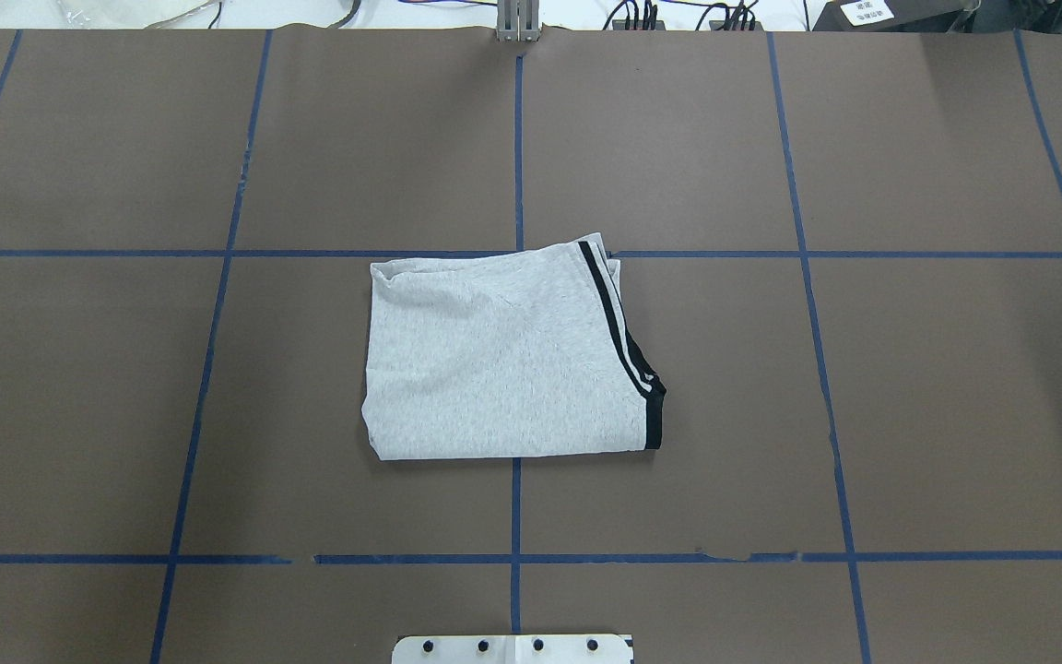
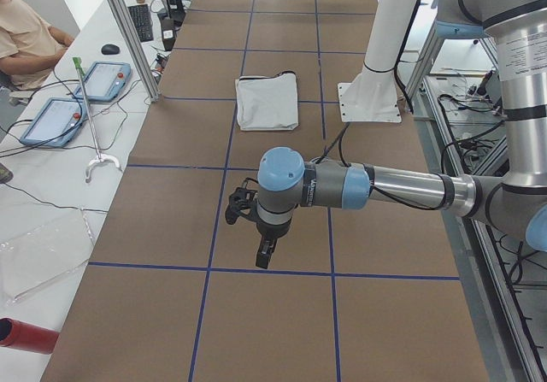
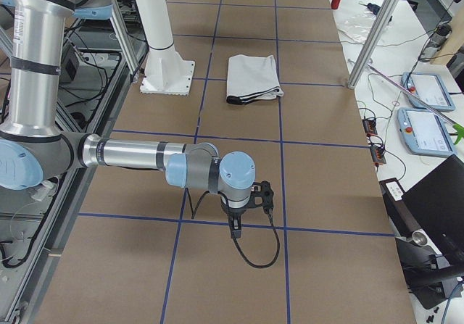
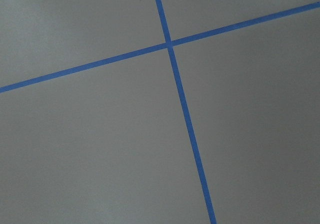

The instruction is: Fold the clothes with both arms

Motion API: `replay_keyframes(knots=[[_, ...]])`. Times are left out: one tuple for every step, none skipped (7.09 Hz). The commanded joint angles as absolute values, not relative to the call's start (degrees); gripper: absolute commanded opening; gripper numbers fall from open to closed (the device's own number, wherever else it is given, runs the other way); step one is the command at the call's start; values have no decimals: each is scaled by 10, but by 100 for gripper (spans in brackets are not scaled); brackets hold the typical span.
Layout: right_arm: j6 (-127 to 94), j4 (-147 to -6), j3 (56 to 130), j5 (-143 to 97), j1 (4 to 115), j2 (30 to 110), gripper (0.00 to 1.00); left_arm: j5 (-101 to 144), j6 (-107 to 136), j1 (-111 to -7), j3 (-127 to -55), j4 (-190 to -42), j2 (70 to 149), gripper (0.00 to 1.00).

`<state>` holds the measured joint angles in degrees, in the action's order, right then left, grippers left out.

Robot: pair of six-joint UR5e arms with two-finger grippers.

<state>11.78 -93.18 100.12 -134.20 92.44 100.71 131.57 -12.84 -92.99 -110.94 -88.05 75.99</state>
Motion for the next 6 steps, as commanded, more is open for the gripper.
replay_keyframes(knots=[[118,-932,1002,-1342,925,1005,100,1316,-128,-930,-1111,-878,757,100],[118,-929,1007,-1341,924,1005,100,1316,-128,-930,-1111,-878,757,100],[114,-929,1021,-1336,924,1005,100,1316,-128,-930,-1110,-878,756,100],[113,-932,1033,-1328,925,1005,100,1316,-128,-931,-1111,-877,753,100],[109,-935,1046,-1315,920,1004,100,1316,-129,-931,-1111,-877,753,100],[105,-935,1047,-1310,917,1003,100,1316,-129,-931,-1111,-877,753,100]])
